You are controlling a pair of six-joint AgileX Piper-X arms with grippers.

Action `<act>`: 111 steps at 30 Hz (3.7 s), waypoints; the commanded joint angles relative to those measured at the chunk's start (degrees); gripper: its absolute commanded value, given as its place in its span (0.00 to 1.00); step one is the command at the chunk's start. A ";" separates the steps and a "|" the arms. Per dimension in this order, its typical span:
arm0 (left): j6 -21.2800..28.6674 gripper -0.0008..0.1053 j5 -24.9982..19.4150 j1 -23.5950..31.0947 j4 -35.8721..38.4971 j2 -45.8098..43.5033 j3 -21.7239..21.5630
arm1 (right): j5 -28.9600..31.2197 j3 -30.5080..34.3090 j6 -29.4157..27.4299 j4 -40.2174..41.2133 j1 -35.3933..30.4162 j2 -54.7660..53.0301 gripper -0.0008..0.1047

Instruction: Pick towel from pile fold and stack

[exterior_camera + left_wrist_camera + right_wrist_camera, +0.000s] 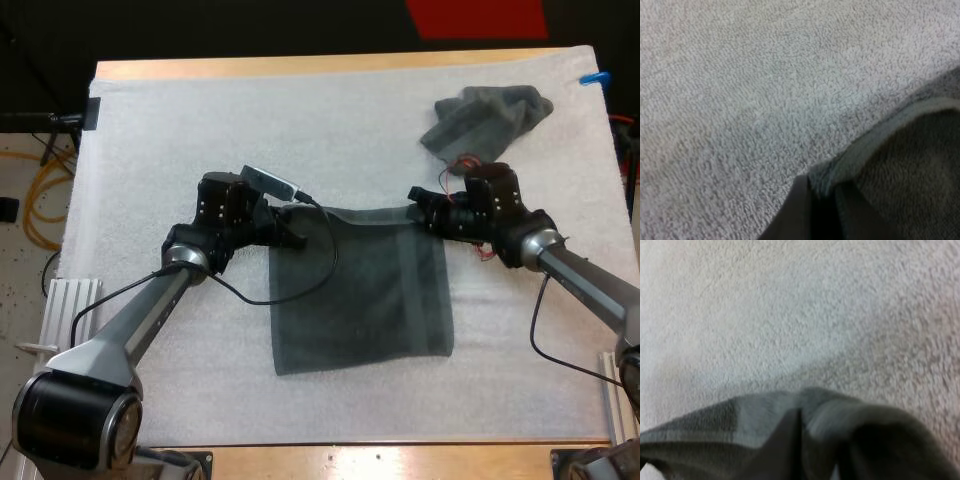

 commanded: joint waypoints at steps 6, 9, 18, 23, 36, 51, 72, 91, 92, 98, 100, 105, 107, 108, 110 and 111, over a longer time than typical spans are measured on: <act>0.61 0.29 0.34 0.02 -4.43 -0.15 -0.27 | -0.99 -3.44 -0.11 -4.19 -0.62 1.53 0.59; 0.61 0.37 0.20 0.02 -6.02 -0.15 -1.42 | -0.92 -4.29 -0.11 -10.85 -1.51 1.54 0.59; 0.84 0.37 -5.64 0.02 -1.65 -6.83 -6.42 | -3.80 -8.24 -8.14 -5.63 -3.40 -3.99 0.59; 0.84 0.37 -6.10 0.02 3.69 -16.59 -6.41 | 1.39 -8.24 -19.69 8.28 -3.40 -11.87 0.59; -2.13 0.67 -4.35 0.02 37.41 -40.29 -6.41 | 7.62 -8.24 -34.07 43.04 -3.40 -36.43 0.59; -10.59 0.67 1.65 0.02 55.26 -56.84 -1.70 | 6.10 0.39 -32.20 64.63 -3.40 -50.28 0.59; -14.64 0.67 9.34 0.02 49.75 -60.47 15.22 | -13.49 24.55 -16.71 29.77 -3.40 -30.34 0.59; -14.69 0.67 9.76 0.02 49.27 -60.47 15.22 | -19.93 24.55 -15.50 20.89 -3.25 -14.57 0.59; -14.69 0.67 9.76 0.02 49.27 -60.47 15.22 | -19.92 24.55 -15.50 20.77 -3.25 -14.11 0.58; -14.69 0.67 9.76 0.02 49.27 -60.47 15.22 | -19.79 24.55 -15.50 20.72 -3.25 -13.02 0.24; -14.69 0.67 9.76 0.02 49.27 -60.47 15.22 | -19.79 24.55 -16.02 20.63 -3.25 -13.12 0.10; -18.28 0.67 14.32 0.02 49.05 -60.47 16.79 | -18.78 24.55 -18.98 22.74 -3.25 -14.54 0.01; -19.80 0.67 15.17 0.02 47.95 -60.47 18.19 | -17.58 24.55 -20.73 24.78 -3.25 -15.90 0.01; -21.34 0.67 15.42 0.02 46.63 -60.47 19.39 | -16.94 24.55 -21.74 26.12 -3.25 -17.03 0.01; -24.03 0.67 15.46 0.02 44.83 -60.47 21.26 | -16.02 24.55 -22.37 27.62 -3.25 -18.71 0.01; -26.00 0.67 15.46 0.02 43.33 -60.36 22.41 | -15.57 24.55 -22.43 28.21 -3.25 -19.62 0.01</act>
